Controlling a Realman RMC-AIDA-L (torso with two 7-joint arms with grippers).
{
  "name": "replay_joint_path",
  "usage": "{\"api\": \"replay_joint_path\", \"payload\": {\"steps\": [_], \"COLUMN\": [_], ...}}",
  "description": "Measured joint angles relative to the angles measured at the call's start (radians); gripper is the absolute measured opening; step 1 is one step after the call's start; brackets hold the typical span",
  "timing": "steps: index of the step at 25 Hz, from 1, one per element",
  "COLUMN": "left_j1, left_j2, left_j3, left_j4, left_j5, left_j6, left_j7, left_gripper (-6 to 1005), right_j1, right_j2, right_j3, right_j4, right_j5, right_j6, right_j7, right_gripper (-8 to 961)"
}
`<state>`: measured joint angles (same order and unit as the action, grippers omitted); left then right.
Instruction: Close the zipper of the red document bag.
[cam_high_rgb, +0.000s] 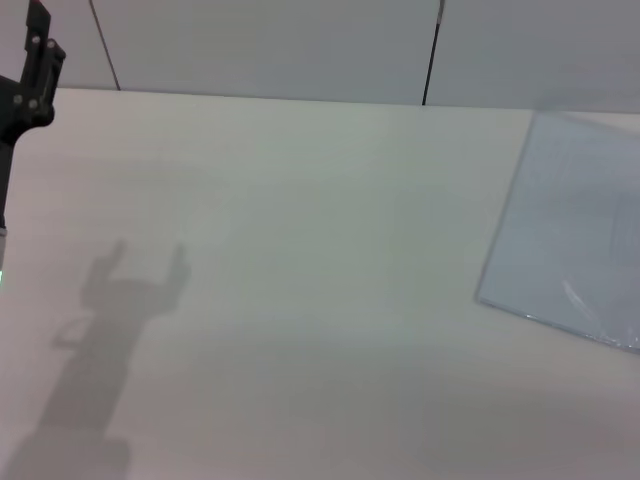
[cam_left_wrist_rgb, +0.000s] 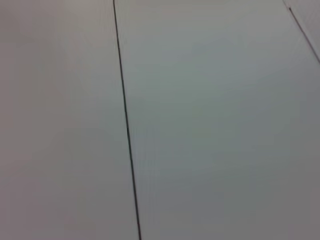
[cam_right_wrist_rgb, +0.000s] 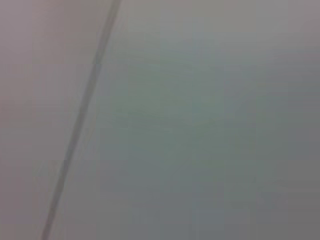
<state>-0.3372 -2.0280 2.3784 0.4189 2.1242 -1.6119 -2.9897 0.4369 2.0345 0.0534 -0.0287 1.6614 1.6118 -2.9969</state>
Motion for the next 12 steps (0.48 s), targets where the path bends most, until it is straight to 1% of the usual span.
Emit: {"api": "replay_joint_path", "payload": {"steps": [3,7,9,12], "left_j1": [-0.008,-0.015,-0.023,-0.031], "left_j2": [-0.001,-0.001,-0.001,-0.001], "left_j3": [0.005,0.003,0.006,0.015], "left_j4": [-0.005,-0.007,-0.007,-0.006], "left_j5": [-0.022,-0.043,-0.084,-0.116], "left_j6": [0.013,0.037,0.061,0.081], "left_j7": [0.000,0.000,0.000,-0.001], "left_gripper": [747,745,743,742], "right_j1": [0.018,0.041,0.053,0.062], "right_j2": [0.000,-0.001,-0.001,-0.001], "right_j3": [0.044,0.075,0.097,0.104], "right_j4": [0.027,0.044,0.054,0.058], "right_j5": [0.000,0.000,0.000,0.000], "right_j6": [-0.107,-0.205,-0.256,-0.291], "right_j7": [0.002,0.003,0.003,0.004], "right_gripper": [892,892,892,892]}}
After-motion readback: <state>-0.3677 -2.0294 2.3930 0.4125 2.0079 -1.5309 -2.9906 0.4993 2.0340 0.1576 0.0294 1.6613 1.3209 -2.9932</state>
